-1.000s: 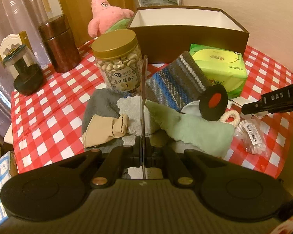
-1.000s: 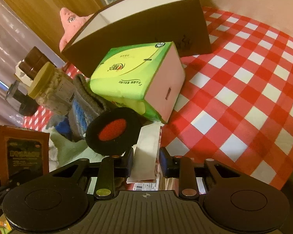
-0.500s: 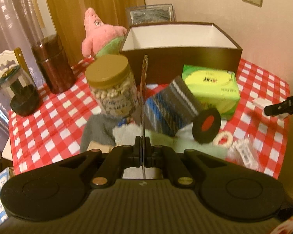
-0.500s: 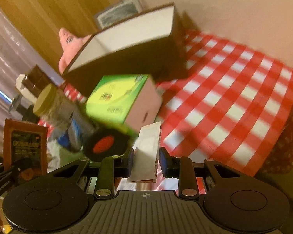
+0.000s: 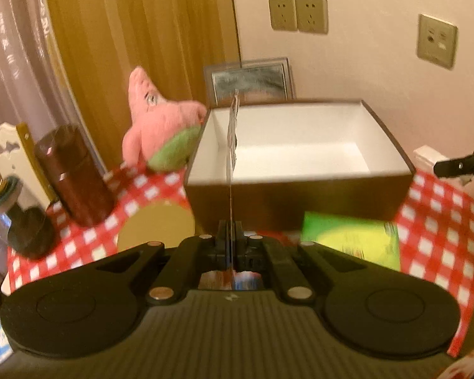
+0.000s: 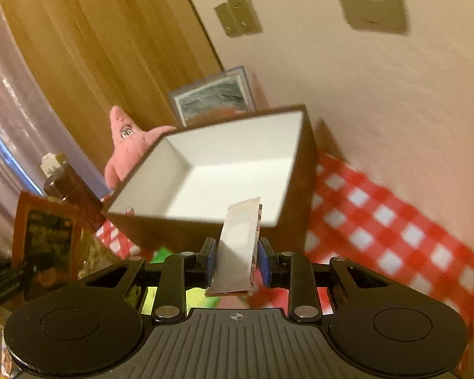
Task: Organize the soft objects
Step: 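Carry the red packet and white strip with both tools over the brown box, then open the left tool to drop the red packet while the right tool releases the strip into the box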
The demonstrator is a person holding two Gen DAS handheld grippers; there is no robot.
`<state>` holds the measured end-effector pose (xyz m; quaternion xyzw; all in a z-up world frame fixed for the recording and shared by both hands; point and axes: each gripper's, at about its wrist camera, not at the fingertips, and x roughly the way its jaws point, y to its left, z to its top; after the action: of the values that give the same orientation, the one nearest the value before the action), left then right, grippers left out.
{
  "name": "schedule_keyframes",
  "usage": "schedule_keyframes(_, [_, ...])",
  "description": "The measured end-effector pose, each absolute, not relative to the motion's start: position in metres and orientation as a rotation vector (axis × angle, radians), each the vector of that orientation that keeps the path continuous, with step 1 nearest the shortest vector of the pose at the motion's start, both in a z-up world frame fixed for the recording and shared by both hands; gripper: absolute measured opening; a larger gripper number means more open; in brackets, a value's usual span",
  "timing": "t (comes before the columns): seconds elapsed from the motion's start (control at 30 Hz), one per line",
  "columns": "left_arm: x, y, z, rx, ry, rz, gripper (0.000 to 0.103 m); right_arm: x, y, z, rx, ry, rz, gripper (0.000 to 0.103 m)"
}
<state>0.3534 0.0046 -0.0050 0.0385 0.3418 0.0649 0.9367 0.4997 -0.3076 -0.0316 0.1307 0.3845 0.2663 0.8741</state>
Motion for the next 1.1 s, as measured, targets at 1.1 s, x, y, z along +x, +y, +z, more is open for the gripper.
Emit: schedule_keyframes(1.1, [0.613, -0.004, -0.018, 0.044, 0.772, 0.035, 0.043, 0.654, -0.25, -0.073, 0.176, 0.851, 0.634, 0.041])
